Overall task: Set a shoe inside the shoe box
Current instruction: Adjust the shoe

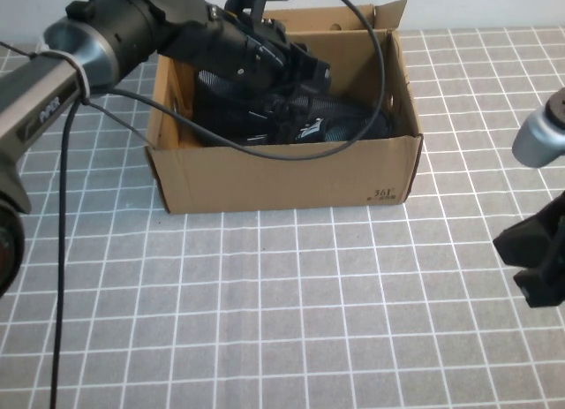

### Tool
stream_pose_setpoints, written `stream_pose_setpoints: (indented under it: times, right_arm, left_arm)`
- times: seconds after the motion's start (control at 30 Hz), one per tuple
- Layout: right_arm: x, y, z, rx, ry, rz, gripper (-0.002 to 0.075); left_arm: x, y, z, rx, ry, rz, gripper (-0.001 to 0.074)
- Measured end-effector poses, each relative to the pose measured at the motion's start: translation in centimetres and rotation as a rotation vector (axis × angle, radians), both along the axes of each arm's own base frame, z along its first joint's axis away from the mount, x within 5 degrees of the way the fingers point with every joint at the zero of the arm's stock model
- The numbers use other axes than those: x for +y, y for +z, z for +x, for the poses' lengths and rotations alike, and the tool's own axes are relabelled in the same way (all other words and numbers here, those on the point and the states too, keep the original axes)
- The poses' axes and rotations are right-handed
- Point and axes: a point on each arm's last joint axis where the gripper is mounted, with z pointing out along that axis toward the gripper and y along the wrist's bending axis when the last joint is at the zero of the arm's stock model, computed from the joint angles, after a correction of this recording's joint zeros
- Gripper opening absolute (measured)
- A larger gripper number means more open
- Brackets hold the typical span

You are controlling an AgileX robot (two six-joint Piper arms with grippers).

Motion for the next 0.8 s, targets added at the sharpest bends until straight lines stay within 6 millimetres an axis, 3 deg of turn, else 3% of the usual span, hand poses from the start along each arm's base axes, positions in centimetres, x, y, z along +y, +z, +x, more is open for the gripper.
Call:
stream_pose_setpoints:
  times: [0.17, 0.37, 0.67, 0.8]
  right_arm:
    - [-0.3, 0.2, -0.6, 0.013, 0.006, 0.004, -0.0016]
    - [-1.5, 1.7, -2.6, -0.022, -0.026, 0.060, -0.0016]
    - [-5.0, 3.7, -8.3, -0.023, -0.074, 0.128, -0.0016]
    - [-7.1, 4.4, -11.5, -0.083, -0.087, 0.178, -0.0016]
  left_arm:
    - [0.5, 1.7, -1.2, -0.013, -0.045, 0.042, 0.0008]
    - [2.5, 6.4, -3.6, -0.117, -0.042, 0.163, 0.0001]
    - [5.8, 13.1, -8.8, -0.176, 0.035, 0.261, 0.0000]
    - [8.0, 15.7, -12.6, -0.233, 0.120, 0.261, 0.0000]
